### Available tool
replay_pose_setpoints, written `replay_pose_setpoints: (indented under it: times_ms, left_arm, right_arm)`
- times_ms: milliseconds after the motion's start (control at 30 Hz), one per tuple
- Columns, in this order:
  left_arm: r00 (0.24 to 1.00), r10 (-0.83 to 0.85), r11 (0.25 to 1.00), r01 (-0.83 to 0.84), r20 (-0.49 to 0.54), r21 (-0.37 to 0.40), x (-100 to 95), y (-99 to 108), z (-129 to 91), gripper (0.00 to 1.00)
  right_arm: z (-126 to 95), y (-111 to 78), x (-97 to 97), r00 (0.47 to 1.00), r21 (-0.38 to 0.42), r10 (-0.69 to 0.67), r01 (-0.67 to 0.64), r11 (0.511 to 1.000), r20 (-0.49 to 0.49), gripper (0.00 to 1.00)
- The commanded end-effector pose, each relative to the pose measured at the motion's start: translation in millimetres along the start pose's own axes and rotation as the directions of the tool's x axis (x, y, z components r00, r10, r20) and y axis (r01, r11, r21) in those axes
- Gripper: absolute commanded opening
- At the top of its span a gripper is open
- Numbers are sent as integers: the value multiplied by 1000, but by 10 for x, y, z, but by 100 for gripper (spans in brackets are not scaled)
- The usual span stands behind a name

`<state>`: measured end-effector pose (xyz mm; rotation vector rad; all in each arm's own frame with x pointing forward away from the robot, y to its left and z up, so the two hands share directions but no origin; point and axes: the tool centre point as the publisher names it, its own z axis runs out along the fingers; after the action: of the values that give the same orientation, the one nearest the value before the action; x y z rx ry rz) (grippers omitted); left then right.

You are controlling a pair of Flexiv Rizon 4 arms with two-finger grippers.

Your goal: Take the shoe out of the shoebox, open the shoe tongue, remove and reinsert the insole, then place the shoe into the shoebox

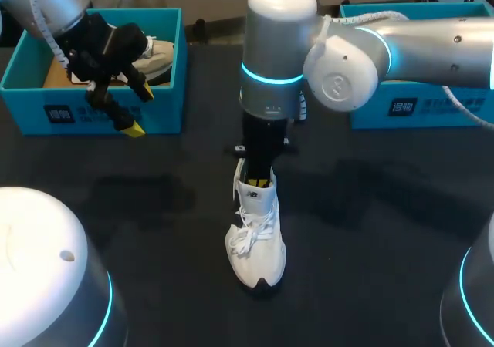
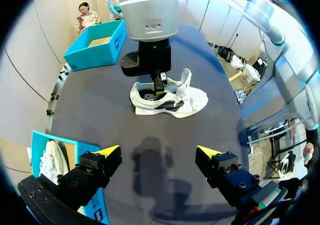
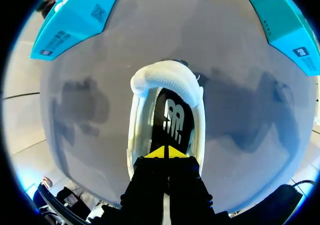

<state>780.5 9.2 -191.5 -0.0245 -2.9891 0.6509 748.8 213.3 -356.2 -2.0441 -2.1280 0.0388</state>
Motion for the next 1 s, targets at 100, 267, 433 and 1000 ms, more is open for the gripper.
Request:
replay_pose_setpoints:
  times_ms: [100,267,433,1000]
  left_arm:
    - [1000,0,1000,0,1,-3,7,1,-1,100]
    - [1000,0,1000,0,1,-3,7,1,-1,100]
    - [1000,0,1000,0,1,-3,7,1,-1,100]
    - [1000,0,1000,0,1,-3,7,1,-1,100]
  right_arm:
    - [21,-60,17,1000,42,-1,2,999,-10,0]
    - [18,-152,24,1000,72,0,-2,997,19,0]
    - [19,-188,12,1000,66,-2,1,998,22,30]
    - [31,-194,49,999,77,-13,9,997,51,100]
